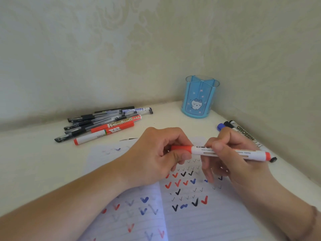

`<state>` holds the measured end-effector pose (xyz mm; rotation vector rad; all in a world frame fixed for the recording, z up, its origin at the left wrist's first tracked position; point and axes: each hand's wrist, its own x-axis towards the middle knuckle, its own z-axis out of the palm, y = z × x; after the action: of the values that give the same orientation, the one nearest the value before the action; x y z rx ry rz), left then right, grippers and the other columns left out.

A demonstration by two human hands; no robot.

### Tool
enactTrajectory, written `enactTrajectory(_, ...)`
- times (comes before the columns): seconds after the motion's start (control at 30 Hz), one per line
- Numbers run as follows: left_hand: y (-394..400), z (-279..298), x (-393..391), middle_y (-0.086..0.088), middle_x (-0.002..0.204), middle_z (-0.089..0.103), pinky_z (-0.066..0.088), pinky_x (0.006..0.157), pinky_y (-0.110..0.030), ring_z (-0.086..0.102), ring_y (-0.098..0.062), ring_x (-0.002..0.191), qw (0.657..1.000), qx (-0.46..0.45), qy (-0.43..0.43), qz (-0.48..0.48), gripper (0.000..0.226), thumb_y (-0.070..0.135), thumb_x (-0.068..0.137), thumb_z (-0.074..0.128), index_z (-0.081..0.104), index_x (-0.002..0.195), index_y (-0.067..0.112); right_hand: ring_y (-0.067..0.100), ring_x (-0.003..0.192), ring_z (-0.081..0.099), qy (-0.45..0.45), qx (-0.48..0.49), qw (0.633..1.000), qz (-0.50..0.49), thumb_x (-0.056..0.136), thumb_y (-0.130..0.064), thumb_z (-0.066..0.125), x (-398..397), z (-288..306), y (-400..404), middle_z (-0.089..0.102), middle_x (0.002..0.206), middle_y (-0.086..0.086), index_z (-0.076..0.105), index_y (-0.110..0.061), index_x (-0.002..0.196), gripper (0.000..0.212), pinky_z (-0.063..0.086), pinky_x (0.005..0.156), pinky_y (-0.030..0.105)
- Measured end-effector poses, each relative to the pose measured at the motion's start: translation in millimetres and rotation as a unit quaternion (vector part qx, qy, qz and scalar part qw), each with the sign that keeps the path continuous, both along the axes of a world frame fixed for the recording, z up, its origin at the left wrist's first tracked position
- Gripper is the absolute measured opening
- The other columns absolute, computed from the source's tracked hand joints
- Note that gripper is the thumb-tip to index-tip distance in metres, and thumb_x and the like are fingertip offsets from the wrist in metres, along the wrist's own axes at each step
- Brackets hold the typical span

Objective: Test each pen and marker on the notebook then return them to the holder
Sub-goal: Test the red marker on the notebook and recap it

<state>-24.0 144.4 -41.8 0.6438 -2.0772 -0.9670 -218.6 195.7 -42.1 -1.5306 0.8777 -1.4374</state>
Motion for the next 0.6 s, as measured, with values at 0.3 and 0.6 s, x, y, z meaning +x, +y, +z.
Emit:
enactTrajectory(0.3,4,3,0,0.010,0.060,0.060,0.036,0.047,-0.018,0.044,-0.002,0.046,0.999,-0.042,0.008,-0.007,0.006,0.018,0.088,0.065,0.065,0.087,0.023,0.030,0.046,0.053,0.025,-0.063,0.998,0.002,0.087,-0.027,0.056,4,1,6,0.062,0.060,0.012,0.048,-0.023,0.068,0.020,0.038,0.052,0.021)
enactTrajectory(0.6,-29,-2,7,0.023,0.115,0.057,0.045,0.079,-0.012,0.058,-0.006,0.095,0.977,-0.102,-0.084,0.165,0.048,0.049,0.075,0.075,0.059,0.119,0.037,0.018,0.069,0.055,0.050,-0.089,0.995,-0.001,0.068,-0.062,0.074,-29,25,-6,0.067,0.085,0.012,0.064,-0.022,0.098,0.051,0.042,0.053,0.023)
